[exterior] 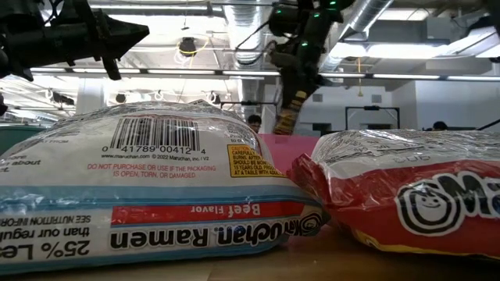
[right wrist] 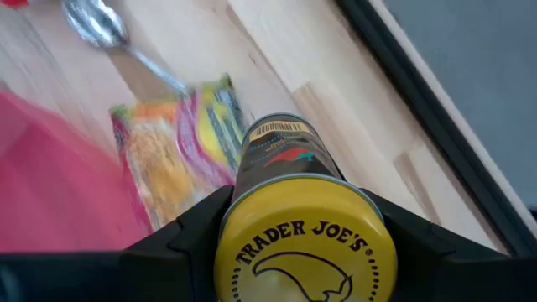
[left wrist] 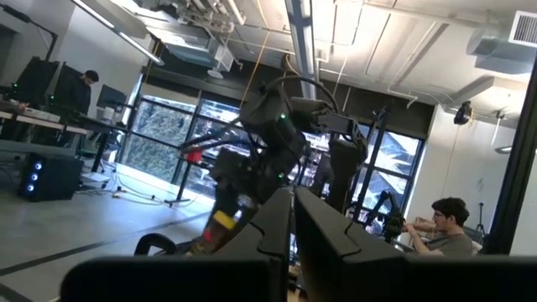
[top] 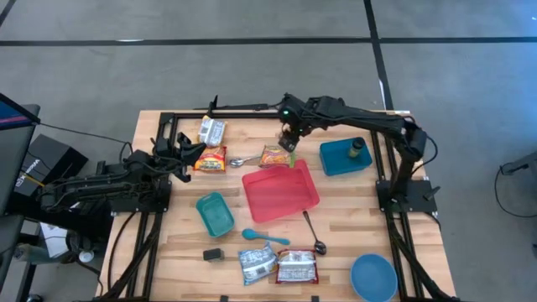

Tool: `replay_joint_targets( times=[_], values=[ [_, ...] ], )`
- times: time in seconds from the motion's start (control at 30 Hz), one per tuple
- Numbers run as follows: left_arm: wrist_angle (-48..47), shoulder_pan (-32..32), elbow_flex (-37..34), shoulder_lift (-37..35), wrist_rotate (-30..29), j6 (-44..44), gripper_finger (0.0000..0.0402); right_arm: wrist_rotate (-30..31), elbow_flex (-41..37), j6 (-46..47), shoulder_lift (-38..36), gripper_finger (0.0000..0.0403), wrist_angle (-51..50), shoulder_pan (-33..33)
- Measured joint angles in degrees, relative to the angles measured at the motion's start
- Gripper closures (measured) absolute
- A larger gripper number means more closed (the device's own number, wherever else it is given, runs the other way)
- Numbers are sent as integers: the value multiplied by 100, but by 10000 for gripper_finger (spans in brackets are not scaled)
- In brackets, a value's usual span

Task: Pick & Place Food Item
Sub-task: Put the yellow seasoning bottle into the blue bin

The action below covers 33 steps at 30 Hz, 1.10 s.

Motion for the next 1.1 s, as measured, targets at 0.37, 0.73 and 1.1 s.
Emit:
replay_joint_targets(
  times=[0.37,0.73,1.1],
  values=[
    [7,0,-1,7,0,0,389,22,-1322,572,-1723,189,-17,-188],
    [7,0,-1,7,0,0,389,370,-1591,1275,-2530,189,-1427,-192],
    [7,0,-1,7,0,1,389,487,-1593,1421,-2418,189,-1765,-581]
  ],
)
